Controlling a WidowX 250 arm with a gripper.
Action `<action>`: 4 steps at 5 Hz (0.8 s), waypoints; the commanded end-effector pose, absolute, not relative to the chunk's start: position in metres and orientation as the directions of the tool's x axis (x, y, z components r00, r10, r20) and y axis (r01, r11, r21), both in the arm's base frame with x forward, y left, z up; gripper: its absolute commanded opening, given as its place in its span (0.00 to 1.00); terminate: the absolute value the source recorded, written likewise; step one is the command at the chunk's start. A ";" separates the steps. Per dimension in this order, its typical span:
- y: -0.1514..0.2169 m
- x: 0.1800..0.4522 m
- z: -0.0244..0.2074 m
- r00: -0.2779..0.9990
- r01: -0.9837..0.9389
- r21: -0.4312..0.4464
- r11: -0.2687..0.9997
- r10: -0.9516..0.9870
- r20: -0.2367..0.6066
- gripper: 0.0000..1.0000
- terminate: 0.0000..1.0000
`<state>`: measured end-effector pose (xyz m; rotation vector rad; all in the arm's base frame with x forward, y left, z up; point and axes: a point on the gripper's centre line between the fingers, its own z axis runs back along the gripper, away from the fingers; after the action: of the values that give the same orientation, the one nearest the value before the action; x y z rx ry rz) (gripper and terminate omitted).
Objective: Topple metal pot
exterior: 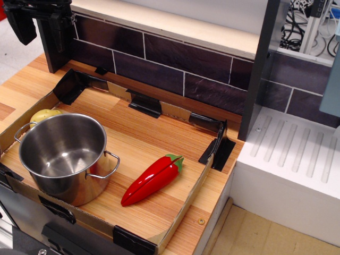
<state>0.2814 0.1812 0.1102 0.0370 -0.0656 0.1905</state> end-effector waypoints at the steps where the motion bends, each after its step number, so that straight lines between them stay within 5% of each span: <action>1: 0.181 0.281 0.110 0.980 -0.190 0.030 0.981 0.188 0.069 1.00 0.00; 4: 0.135 0.258 0.124 0.948 0.314 -0.025 0.949 -0.311 0.072 1.00 0.00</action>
<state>0.2554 0.1291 0.1069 -0.0749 -0.0173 -0.3262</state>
